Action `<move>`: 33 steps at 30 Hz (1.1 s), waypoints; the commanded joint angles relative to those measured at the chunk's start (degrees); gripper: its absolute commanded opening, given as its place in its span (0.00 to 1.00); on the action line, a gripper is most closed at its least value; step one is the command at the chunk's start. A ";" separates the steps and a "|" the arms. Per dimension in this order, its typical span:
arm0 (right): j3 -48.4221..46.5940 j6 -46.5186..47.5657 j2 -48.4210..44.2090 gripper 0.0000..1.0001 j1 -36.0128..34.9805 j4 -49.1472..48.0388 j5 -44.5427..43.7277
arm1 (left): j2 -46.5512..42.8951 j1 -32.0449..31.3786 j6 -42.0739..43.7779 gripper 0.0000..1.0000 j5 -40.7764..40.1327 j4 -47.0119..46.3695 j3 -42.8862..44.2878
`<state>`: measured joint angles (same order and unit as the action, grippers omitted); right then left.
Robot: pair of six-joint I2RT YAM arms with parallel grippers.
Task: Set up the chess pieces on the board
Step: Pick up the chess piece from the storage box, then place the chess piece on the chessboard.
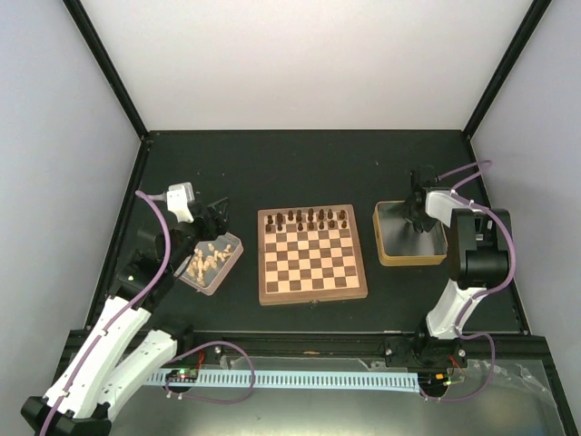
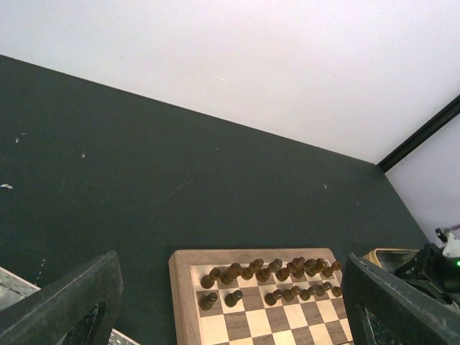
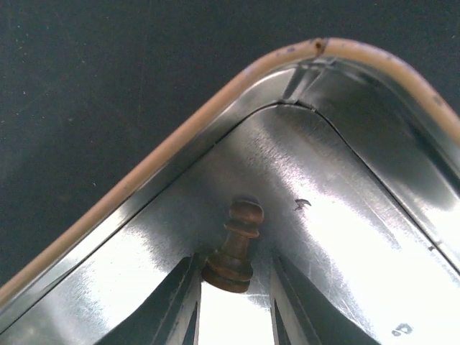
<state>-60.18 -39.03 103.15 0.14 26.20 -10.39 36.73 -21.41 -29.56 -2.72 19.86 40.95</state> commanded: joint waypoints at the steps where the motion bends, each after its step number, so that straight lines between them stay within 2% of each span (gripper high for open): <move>1: -1.23 0.20 1.52 0.30 0.48 1.75 -1.52 | -0.25 0.57 0.21 0.85 0.34 -1.00 -0.09; 6: -2.31 1.41 2.29 0.27 0.56 2.26 -1.32 | -0.21 0.56 0.18 0.85 0.50 -1.04 -0.10; 13: -1.85 3.72 1.44 0.13 0.80 0.22 1.34 | 0.16 0.58 0.29 0.85 1.10 -1.22 0.00; 20: 5.10 6.57 -8.86 0.13 0.10 -5.55 7.47 | 1.16 0.58 0.55 0.86 6.51 -2.63 0.53; 25: 10.66 8.63 -21.04 0.13 -3.30 -10.48 20.02 | 2.93 0.53 -0.40 0.87 19.26 -6.29 0.30; 29: 13.42 9.52 -30.17 0.13 -8.99 -16.82 32.64 | 5.12 0.52 -3.10 0.90 29.53 -9.80 -0.05; 33: 16.39 8.84 -34.47 0.13 -15.75 -31.89 53.05 | 7.38 0.50 -7.88 0.93 39.08 -13.32 -0.10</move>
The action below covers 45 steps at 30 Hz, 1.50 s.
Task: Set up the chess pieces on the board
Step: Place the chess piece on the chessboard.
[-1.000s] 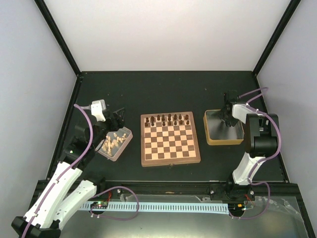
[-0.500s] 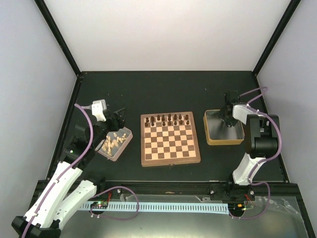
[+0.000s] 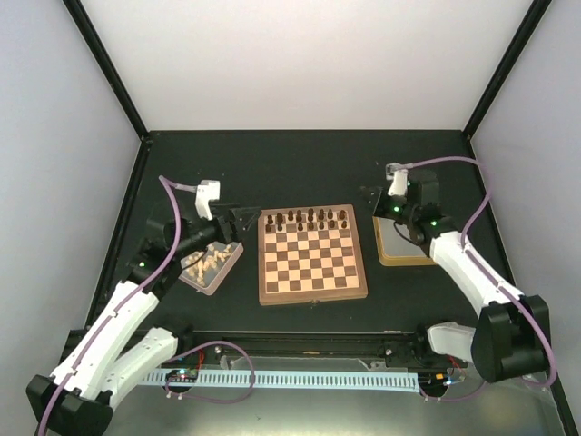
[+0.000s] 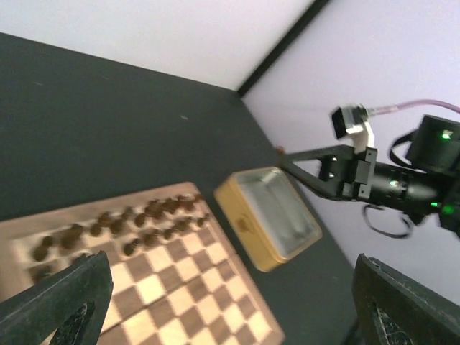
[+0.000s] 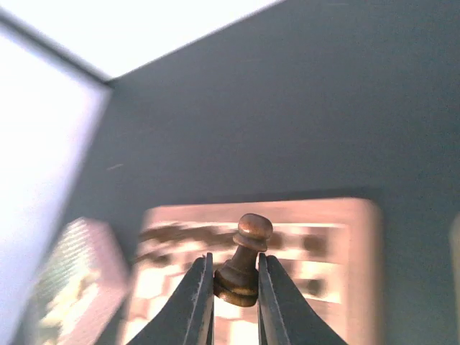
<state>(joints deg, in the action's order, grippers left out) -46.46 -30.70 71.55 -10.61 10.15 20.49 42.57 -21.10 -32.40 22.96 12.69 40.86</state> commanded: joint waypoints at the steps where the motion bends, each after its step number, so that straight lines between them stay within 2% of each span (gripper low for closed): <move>1: 3.71 -0.22 -3.26 0.13 -7.10 -20.93 27.14 | 2.22 0.19 -6.52 0.93 15.75 -7.17 -0.02; 4: 5.09 -2.38 -3.02 0.13 -13.55 -30.86 34.78 | 4.43 0.14 -12.08 0.91 22.49 -9.73 0.42; 7: 4.20 -1.34 -1.71 0.13 -19.02 -34.31 39.07 | 6.63 0.01 -15.86 0.88 29.77 -11.03 1.85; 11: 1.82 2.81 0.05 0.12 -24.74 -33.19 43.83 | 8.44 -0.22 -20.53 0.79 35.02 -11.75 2.58; 15: -2.05 9.70 1.55 0.12 -28.24 -25.37 44.18 | 9.92 -0.81 -22.48 0.63 39.32 -12.58 3.02; 19: -4.18 10.68 3.39 0.12 -28.76 -23.87 43.92 | 10.21 -1.58 -22.40 0.50 41.51 -12.71 3.08; 27: -8.43 15.74 6.50 0.12 -30.13 -16.49 44.75 | 11.05 -2.71 -20.20 0.47 44.05 -10.92 2.94; 31: -9.41 17.96 7.01 0.12 -30.39 -13.02 44.73 | 11.66 -2.72 -19.79 0.36 43.96 -10.74 3.17; 40: -11.18 24.97 7.19 0.12 -30.52 -3.32 44.44 | 13.37 -2.72 -18.51 0.18 44.01 -9.28 3.32; 43: -12.45 28.30 7.58 0.12 -30.52 1.03 43.79 | 14.12 -2.72 -16.70 0.19 43.80 -7.38 3.71; 45: -13.35 29.57 7.95 0.12 -30.52 3.27 43.14 | 14.65 -2.72 -15.39 0.25 43.49 -5.91 3.92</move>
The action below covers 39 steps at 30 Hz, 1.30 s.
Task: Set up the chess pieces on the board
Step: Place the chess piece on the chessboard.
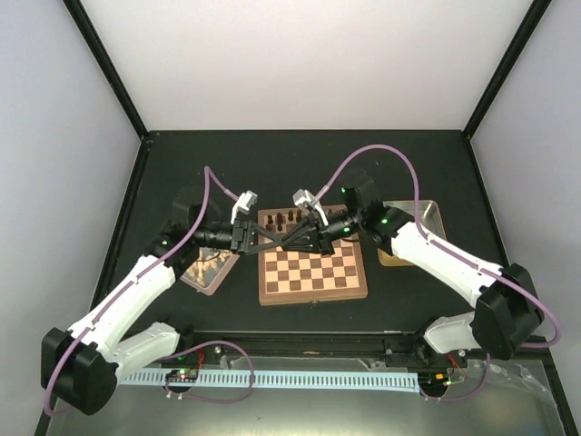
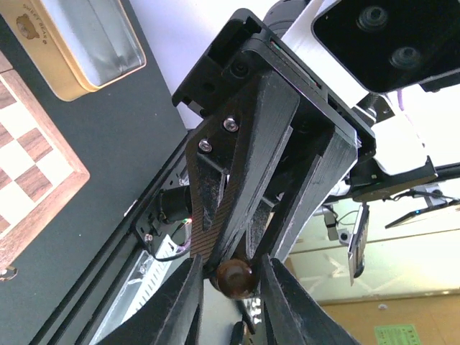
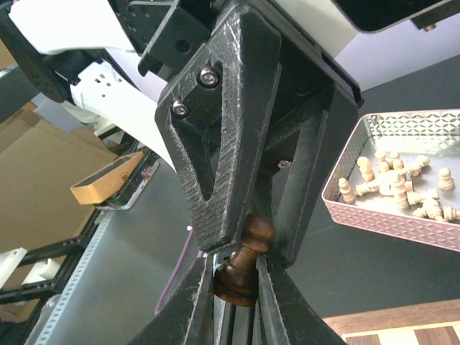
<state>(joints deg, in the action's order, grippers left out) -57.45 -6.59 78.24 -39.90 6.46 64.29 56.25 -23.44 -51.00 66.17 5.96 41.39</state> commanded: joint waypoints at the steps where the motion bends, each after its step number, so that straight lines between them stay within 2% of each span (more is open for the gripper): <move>1: -2.65 5.98 1.56 0.12 -1.22 8.01 -0.78 | 1.14 -0.38 3.67 0.29 0.27 1.04 3.31; 3: -3.16 6.68 2.27 0.12 -1.23 9.39 -0.96 | 1.53 -0.38 4.07 0.34 0.31 1.09 3.17; 5: -3.39 7.34 2.66 0.12 -1.17 10.31 -1.09 | 1.98 -0.46 4.37 0.33 0.44 1.29 3.26; 15: -4.54 8.86 3.82 0.14 -1.23 13.51 -3.36 | 3.23 -0.46 5.71 0.04 0.71 2.12 3.39; 18: -4.54 8.39 4.10 0.23 -1.21 13.25 -4.69 | 3.46 -0.47 6.41 0.02 -0.26 2.80 3.48; 21: -2.68 6.77 2.42 0.41 -1.14 10.80 -7.54 | 3.62 -0.47 9.31 0.01 -4.04 6.39 4.39; 25: 0.93 3.73 -0.51 0.53 -0.40 8.00 -12.90 | 3.81 -0.54 16.43 0.02 -14.85 14.96 6.44; 29: 4.59 -3.43 -4.16 0.57 1.21 4.55 -25.03 | 4.95 -1.53 21.54 0.02 -30.38 22.00 8.95; 34: 7.67 -13.68 -9.21 0.58 2.66 5.02 -53.29 | 9.66 -6.53 22.86 0.02 -47.93 24.68 12.50; 39: 8.91 -27.97 -12.60 0.59 3.08 12.55 -80.57 | 19.40 -13.02 22.87 0.02 -61.26 25.38 18.20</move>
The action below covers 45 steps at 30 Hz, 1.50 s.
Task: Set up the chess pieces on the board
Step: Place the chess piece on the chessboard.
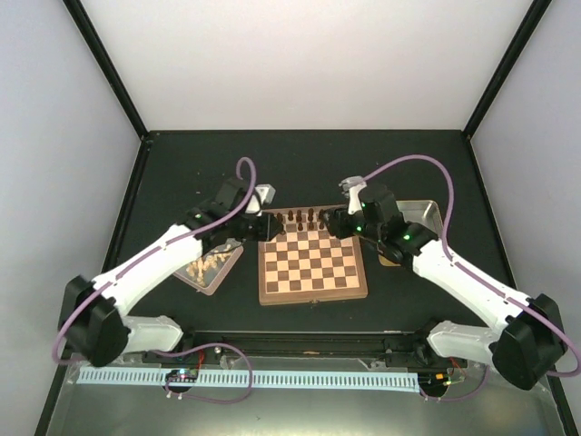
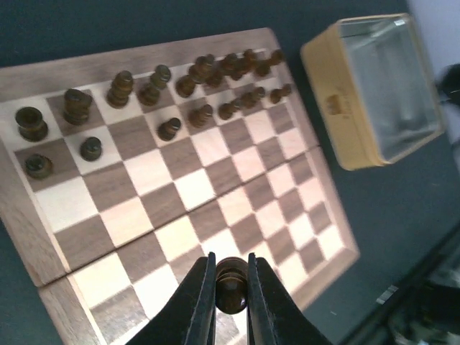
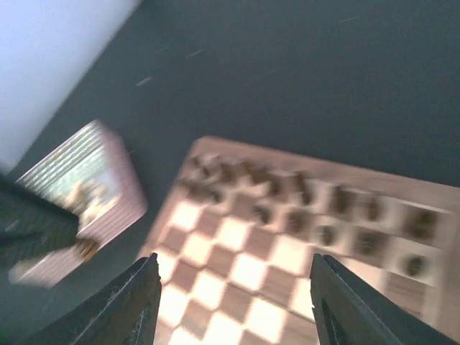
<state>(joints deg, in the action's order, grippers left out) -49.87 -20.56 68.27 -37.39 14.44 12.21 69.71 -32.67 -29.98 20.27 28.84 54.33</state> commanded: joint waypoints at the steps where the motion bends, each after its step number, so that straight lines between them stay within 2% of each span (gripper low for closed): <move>1: 1.94 -16.36 -3.75 0.59 0.65 5.53 -31.22 | 8.25 -4.72 1.70 0.02 -17.52 2.63 6.41; 9: 10.29 -22.30 -12.33 0.60 1.21 3.88 -36.69 | 23.29 -8.67 1.23 0.02 -25.85 3.14 14.78; 16: 11.70 -22.59 -12.75 0.60 1.50 3.51 -35.60 | 31.87 -8.71 1.58 0.02 -27.79 0.31 17.52; 23: 10.88 -22.77 -10.83 0.60 1.46 3.08 -32.49 | 33.75 -8.75 1.30 0.02 -29.89 -2.26 16.88; 34: 10.95 -22.64 -11.09 0.61 1.51 3.52 -32.49 | 36.77 -8.73 2.59 0.02 -30.67 -3.58 17.83; 43: 10.59 -22.67 -11.07 0.61 1.52 3.71 -31.93 | 37.57 -8.81 3.04 0.12 -30.53 -3.07 17.91; 45: 10.49 -22.69 -11.14 0.61 1.50 3.90 -31.66 | 36.93 -8.78 3.09 0.16 -30.26 -2.77 17.77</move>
<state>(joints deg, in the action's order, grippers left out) -38.44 -42.54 57.58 -36.23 18.90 -19.27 106.17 -41.04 -27.77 -9.34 25.87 70.28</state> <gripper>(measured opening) 0.605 0.129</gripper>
